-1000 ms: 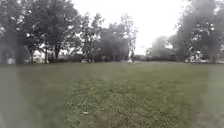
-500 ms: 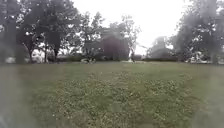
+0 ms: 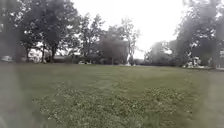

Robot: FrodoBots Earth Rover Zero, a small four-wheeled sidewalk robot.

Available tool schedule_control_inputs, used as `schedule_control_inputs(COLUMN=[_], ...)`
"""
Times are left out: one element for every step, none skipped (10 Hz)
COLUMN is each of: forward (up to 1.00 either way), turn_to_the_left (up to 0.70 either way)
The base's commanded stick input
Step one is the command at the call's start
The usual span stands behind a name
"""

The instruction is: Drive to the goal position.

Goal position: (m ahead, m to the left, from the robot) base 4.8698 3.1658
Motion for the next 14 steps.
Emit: schedule_control_inputs(forward=[0.70, 0.70, 0.70, 0.70, 0.70, 0.70, 0.70, 0.70, 0.70, 0.70, 0.70, 0.70, 0.70, 0.70], turn_to_the_left=[0.00, 0.05, 0.28, 0.33, 0.19, 0.00, 0.00, 0.00, 0.00, 0.00, 0.00, 0.00, 0.00, 0.00])
